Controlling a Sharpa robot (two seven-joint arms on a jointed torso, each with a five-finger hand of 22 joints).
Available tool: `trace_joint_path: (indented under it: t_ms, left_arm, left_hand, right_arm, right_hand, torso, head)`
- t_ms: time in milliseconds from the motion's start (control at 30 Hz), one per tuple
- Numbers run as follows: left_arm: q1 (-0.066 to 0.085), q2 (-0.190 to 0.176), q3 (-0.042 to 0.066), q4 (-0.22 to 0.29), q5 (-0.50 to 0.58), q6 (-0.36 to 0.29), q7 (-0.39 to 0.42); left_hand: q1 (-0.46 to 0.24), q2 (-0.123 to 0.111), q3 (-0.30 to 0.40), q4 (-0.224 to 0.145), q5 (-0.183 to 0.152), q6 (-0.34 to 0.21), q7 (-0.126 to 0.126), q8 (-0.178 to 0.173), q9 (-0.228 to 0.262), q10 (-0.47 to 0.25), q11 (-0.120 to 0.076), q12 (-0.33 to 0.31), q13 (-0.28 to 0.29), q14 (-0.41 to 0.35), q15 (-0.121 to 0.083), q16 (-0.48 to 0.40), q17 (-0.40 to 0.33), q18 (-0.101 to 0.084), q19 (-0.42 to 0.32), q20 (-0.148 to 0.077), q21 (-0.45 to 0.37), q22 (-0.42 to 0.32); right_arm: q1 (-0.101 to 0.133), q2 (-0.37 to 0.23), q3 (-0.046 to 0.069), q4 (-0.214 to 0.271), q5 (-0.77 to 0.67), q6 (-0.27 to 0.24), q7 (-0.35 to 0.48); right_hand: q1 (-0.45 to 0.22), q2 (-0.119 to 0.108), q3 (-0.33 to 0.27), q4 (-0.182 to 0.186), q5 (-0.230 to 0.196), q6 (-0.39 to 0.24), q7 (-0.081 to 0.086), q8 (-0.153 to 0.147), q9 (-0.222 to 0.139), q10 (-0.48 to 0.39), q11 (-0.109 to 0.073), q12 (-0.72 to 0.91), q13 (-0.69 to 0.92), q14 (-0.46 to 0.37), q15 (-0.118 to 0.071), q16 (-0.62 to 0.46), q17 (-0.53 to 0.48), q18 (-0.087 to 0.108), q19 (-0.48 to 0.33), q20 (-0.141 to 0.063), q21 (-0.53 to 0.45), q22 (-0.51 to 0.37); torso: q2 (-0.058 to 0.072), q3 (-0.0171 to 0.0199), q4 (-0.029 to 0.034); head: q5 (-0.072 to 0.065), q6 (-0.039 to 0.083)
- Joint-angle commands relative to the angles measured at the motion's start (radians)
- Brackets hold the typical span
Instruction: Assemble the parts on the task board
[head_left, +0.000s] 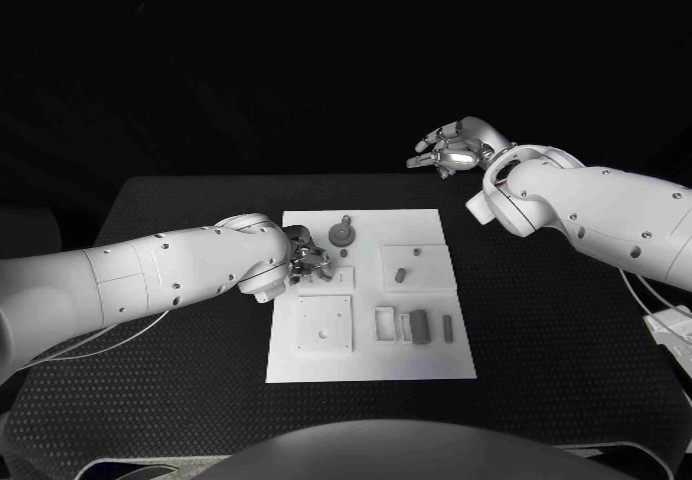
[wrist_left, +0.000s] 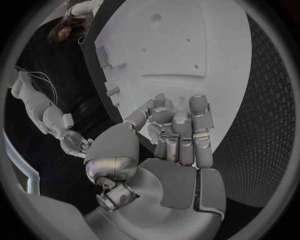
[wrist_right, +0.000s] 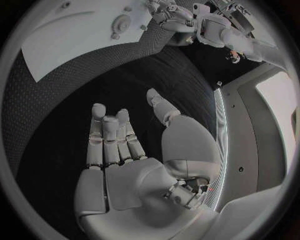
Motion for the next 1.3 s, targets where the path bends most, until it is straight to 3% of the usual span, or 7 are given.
trace_joint_path:
  t_ms: [33, 967, 1133, 1300]
  left_arm:
    - [0.000, 0.002, 0.000, 0.004, -0.010, 0.027, 0.000]
    - [-0.007, 0.008, 0.001, -0.005, -0.062, 0.030, -0.002]
    - [-0.007, 0.012, 0.001, -0.006, -0.062, 0.040, 0.001]
    - [-0.007, 0.021, 0.001, -0.004, -0.086, 0.056, 0.004]
  left_hand:
    - [-0.002, 0.005, 0.036, 0.032, -0.002, 0.133, -0.074, 0.015, 0.050, -0.012, -0.017, 0.005, -0.001, -0.014, -0.015, 0.006, -0.001, 0.013, 0.011, -0.021, 0.002, 0.022]
    - [-0.005, 0.002, 0.040, 0.031, -0.003, 0.138, -0.075, 0.018, 0.053, -0.008, -0.019, 0.010, -0.004, -0.013, -0.015, 0.015, -0.008, 0.014, 0.012, -0.021, 0.007, 0.022]
    - [-0.005, -0.010, 0.044, 0.031, 0.030, 0.145, -0.078, 0.023, 0.056, -0.002, -0.021, 0.018, -0.008, -0.010, -0.014, 0.027, -0.015, 0.015, 0.016, -0.020, 0.015, 0.023]
    - [-0.010, -0.020, 0.044, 0.032, 0.086, 0.161, -0.084, 0.030, 0.059, 0.009, -0.026, 0.030, -0.014, -0.005, -0.011, 0.045, -0.025, 0.016, 0.024, -0.017, 0.028, 0.023]
  right_arm:
    - [0.000, 0.000, 0.001, 0.001, 0.000, 0.013, 0.010]
    - [0.000, 0.001, 0.001, 0.003, -0.003, 0.018, 0.010]
    - [0.000, 0.001, 0.001, 0.003, -0.003, 0.019, 0.009]
    - [0.000, 0.002, 0.001, 0.004, -0.003, 0.021, 0.008]
  right_hand:
    - [0.001, 0.010, -0.006, 0.000, 0.004, -0.001, 0.006, 0.006, -0.001, -0.006, 0.000, 0.006, -0.002, -0.007, 0.002, 0.006, -0.001, 0.009, 0.002, 0.007, -0.004, 0.014]
    - [0.000, 0.012, -0.008, 0.001, 0.004, -0.001, 0.006, 0.006, -0.002, -0.007, 0.000, 0.007, -0.004, -0.008, 0.002, 0.007, -0.003, 0.010, 0.001, 0.009, -0.004, 0.014]
    - [0.000, 0.012, -0.008, 0.001, 0.004, -0.001, 0.006, 0.006, -0.002, -0.007, 0.000, 0.007, -0.005, -0.008, 0.002, 0.007, -0.003, 0.010, 0.001, 0.009, -0.004, 0.014]
    - [0.000, 0.012, -0.008, 0.001, 0.003, -0.001, 0.006, 0.006, -0.002, -0.007, 0.000, 0.007, -0.005, -0.009, 0.002, 0.007, -0.004, 0.011, 0.001, 0.010, -0.005, 0.014]
  torso:
    - [0.000, 0.0000, -0.0001]
    - [0.000, 0.0002, 0.0003]
    - [0.000, 0.0007, -0.0002]
    - [0.000, 0.0008, -0.0006]
  head:
    - [0.000, -0.001]
    - [-0.001, -0.005]
    - [0.000, -0.004]
    - [0.000, -0.005]
